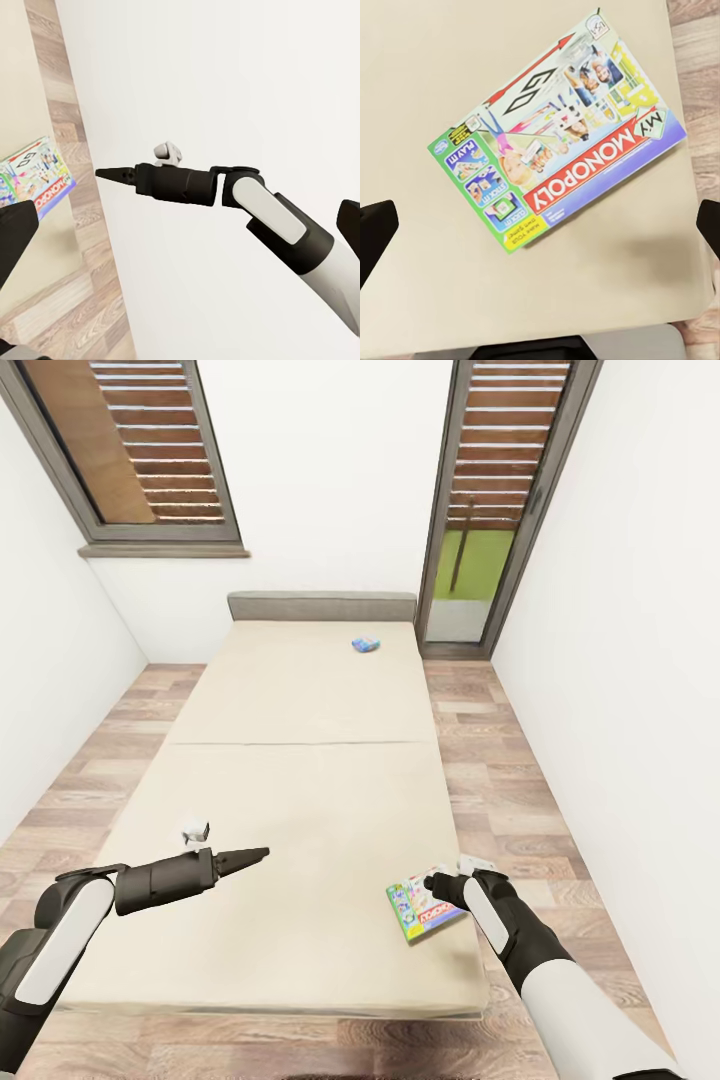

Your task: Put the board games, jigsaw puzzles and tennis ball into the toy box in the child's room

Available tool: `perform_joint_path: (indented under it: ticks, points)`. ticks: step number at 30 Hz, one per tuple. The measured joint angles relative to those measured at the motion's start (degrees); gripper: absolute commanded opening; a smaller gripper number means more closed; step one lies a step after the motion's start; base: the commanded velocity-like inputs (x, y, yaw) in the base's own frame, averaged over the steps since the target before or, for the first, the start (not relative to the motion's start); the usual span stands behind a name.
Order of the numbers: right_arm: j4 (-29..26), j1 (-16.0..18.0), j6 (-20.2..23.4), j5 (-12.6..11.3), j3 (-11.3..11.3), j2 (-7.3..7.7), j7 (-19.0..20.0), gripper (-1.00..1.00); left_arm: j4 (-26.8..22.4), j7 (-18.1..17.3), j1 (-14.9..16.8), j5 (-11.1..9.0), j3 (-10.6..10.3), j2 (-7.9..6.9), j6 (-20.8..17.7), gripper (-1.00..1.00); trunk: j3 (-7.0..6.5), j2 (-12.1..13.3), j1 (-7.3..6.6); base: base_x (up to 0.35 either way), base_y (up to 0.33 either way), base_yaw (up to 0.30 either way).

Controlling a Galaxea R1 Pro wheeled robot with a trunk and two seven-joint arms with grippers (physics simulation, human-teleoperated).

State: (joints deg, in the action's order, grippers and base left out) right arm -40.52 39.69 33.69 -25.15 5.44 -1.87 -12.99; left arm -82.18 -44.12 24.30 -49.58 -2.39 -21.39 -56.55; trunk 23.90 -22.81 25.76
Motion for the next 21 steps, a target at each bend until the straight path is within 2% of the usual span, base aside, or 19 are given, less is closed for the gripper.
perform_joint_path:
  ticks: [21]
  points:
    - [0.0, 0.0, 0.0, 0.0, 0.0, 0.0, 0.0, 1.0, 0.0, 0.3, 0.0, -0.1, 0.1, 0.07, 0.0, 1.0, 1.99, 0.0, 0.0, 0.0, 0.0, 0.0]
